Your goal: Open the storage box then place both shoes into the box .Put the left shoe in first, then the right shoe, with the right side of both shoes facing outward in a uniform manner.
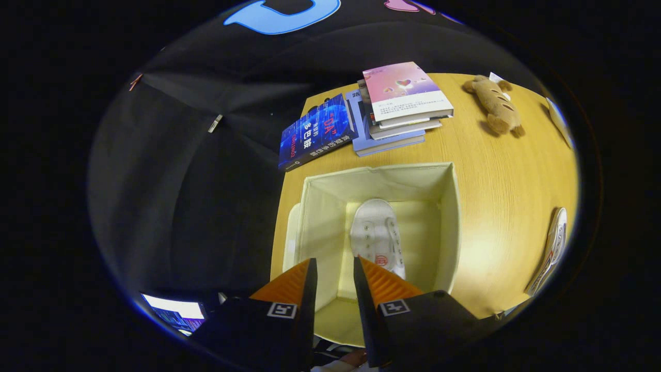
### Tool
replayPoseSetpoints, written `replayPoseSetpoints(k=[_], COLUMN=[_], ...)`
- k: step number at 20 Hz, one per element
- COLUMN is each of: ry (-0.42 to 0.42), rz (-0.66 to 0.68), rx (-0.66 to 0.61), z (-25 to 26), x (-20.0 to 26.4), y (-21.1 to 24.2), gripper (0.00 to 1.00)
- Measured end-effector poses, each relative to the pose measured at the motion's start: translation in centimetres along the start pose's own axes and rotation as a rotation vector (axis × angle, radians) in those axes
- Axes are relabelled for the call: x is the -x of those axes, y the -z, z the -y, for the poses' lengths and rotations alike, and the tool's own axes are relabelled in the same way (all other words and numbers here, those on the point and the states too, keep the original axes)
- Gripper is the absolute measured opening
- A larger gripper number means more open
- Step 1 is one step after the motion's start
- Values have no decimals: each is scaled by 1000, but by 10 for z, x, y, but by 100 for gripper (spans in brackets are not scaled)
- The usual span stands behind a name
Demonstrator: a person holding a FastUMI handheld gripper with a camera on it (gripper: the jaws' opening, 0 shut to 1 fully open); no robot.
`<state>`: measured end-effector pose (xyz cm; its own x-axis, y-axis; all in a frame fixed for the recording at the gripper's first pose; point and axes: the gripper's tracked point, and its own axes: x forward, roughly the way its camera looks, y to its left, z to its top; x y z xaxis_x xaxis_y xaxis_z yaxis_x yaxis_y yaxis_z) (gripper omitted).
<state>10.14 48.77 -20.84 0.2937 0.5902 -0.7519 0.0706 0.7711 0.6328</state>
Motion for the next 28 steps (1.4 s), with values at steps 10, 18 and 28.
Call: replayPoseSetpoints(k=[10,18,28], ry=[-35,224,488], rz=[167,282,118], rx=[104,93,-64], z=[50,234,432], x=[106,199,195], y=[-2,32,114], gripper=[97,97,91])
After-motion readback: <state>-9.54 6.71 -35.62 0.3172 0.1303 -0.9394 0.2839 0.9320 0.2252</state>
